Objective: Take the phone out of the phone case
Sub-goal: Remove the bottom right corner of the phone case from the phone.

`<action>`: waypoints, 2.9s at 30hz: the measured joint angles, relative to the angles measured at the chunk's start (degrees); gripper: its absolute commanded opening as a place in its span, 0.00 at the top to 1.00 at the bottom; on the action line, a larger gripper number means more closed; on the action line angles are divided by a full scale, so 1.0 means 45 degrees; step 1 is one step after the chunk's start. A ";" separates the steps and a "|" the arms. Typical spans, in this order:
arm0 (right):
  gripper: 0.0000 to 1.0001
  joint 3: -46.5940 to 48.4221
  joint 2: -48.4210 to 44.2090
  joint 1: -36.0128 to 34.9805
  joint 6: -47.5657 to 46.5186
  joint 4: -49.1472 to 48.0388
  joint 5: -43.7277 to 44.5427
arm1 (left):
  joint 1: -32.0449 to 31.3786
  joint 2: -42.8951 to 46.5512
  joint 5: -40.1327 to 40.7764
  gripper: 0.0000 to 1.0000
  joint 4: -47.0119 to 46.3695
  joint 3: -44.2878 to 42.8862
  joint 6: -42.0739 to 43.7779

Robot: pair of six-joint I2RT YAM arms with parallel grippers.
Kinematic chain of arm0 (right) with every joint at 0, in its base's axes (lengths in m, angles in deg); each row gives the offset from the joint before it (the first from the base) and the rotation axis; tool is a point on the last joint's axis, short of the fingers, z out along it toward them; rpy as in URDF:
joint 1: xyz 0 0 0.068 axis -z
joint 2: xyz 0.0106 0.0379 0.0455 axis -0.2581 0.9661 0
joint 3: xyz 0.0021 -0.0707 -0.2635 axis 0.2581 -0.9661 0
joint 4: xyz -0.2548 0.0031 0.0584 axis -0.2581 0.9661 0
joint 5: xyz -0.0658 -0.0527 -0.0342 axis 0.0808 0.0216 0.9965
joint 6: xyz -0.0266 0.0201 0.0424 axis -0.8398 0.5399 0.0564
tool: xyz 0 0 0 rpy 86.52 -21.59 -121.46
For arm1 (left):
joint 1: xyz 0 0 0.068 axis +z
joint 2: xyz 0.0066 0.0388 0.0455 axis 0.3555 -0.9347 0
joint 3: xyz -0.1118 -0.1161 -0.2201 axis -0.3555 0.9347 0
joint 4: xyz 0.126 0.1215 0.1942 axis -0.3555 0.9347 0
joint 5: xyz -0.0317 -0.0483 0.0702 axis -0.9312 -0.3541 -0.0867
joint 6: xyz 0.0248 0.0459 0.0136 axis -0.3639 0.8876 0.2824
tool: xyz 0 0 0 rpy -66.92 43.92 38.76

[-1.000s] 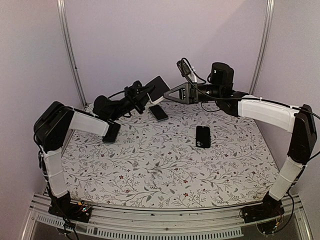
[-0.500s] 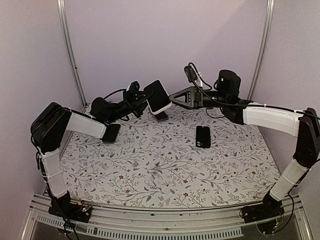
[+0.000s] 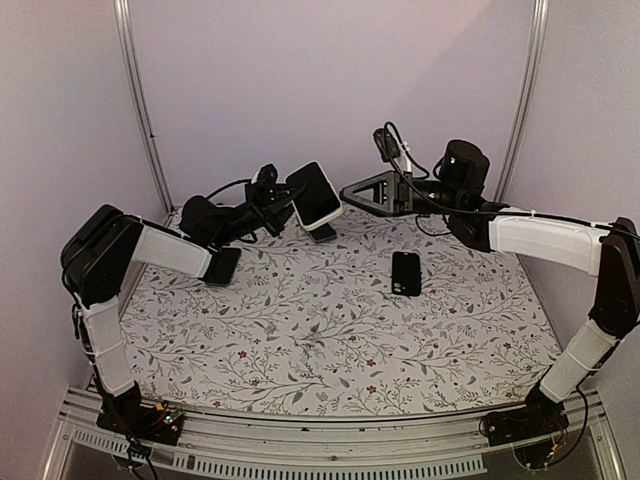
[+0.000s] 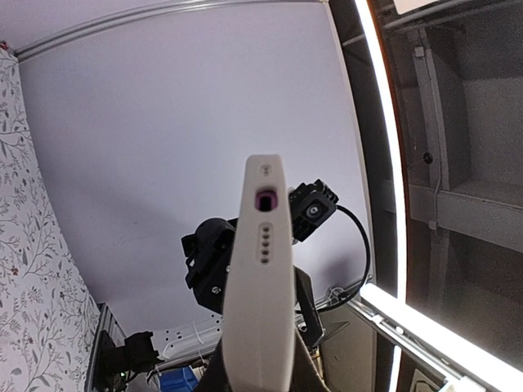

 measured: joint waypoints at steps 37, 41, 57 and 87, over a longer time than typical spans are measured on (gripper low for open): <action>0.81 -0.0049 0.0204 -0.0423 -0.0709 0.1069 0.0656 | 0.0160 0.0034 0.0272 1.00 -0.0024 0.0024 -0.0107; 0.91 -0.0049 0.0204 -0.0413 -0.0816 0.1190 0.0675 | 0.0155 0.0039 0.0291 1.00 -0.0044 0.0024 -0.0214; 1.00 0.1122 0.0423 -0.0398 -0.1253 0.1642 0.0554 | -0.0194 0.0039 0.1501 1.00 -0.0136 0.0107 -0.1957; 0.89 0.1681 0.0981 -0.0559 -0.0248 0.0952 0.0214 | 0.0058 0.0777 0.1132 1.00 -0.0112 0.0194 -0.0505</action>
